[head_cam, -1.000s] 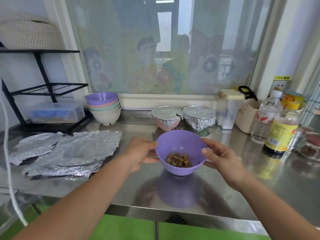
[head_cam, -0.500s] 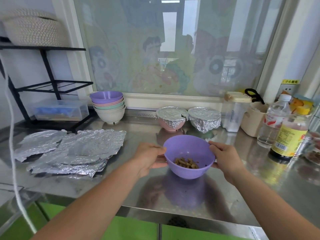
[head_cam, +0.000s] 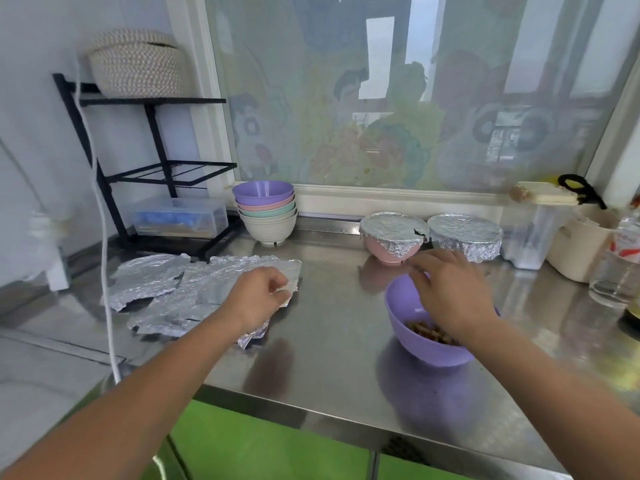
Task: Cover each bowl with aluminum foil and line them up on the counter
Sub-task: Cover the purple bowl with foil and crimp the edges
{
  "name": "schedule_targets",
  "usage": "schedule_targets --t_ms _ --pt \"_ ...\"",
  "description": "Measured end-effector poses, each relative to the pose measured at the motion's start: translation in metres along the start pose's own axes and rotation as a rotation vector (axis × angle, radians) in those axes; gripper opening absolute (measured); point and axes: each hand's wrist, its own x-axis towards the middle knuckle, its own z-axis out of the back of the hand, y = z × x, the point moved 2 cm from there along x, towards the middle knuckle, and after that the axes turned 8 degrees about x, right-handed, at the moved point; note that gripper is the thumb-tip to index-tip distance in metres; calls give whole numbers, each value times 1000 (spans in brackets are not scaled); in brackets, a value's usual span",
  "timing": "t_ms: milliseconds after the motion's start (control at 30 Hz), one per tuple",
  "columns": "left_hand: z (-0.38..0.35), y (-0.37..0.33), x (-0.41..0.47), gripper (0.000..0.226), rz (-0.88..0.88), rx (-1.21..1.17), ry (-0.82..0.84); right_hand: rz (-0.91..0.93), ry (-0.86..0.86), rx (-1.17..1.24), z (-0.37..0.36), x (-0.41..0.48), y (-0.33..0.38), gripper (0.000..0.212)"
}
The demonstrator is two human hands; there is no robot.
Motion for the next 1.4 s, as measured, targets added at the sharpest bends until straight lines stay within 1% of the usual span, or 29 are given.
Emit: schedule_targets --t_ms 67,133,200,267,367,433,467,500,633,767,867,933,967,1000,1067,1167,1200,1267,1300,1333,1400 --pt "6 19 -4 34 -53 269 41 37 21 18 -16 8 25 24" --pt "6 29 -8 51 -72 476 76 47 103 41 -36 15 50 29" --pt "1 36 -7 55 -80 576 67 54 196 73 -58 20 72 25" --pt "-4 41 -3 52 -56 591 46 7 299 145 -82 26 89 24" --pt "-10 49 1 44 20 535 46 -146 447 360 -123 40 106 21" --pt "-13 53 2 36 37 488 28 -310 489 505 -147 51 114 32" --pt "-15 54 1 33 27 472 11 -382 497 530 -158 57 117 35" --pt "-15 56 -1 31 12 459 -6 -429 504 529 -167 62 121 36" --pt "-17 65 -7 28 -62 419 -58 -509 520 501 -198 87 128 40" --pt "-16 76 -9 27 -125 342 -77 -589 535 474 -220 100 127 41" --pt "-15 81 -7 26 -145 282 -99 -610 489 404 -223 104 126 34" --pt "-16 82 -7 25 -155 247 -106 -599 460 274 -221 104 122 48" --pt "-17 83 -7 24 -161 224 -106 -598 478 260 -221 106 122 52" --pt "-17 84 -7 24 -170 202 -108 -596 500 282 -223 108 120 51" --pt "-17 87 -8 22 -185 164 -103 -595 518 374 -224 113 117 39" --pt "-14 89 -9 18 -140 20 -82 -594 432 626 -210 117 119 22" --pt "-11 90 -9 16 -109 -47 -105 -593 401 727 -205 117 118 20" --pt "1 91 -9 12 -28 -170 -207 -608 347 926 -193 116 117 14" --pt "9 92 -9 13 33 -222 -265 -619 318 995 -185 116 116 14" --pt "17 94 -9 14 113 -266 -324 -627 300 1065 -177 114 116 19" --pt "33 100 -7 21 288 -327 -419 -659 319 1239 -162 110 115 28"
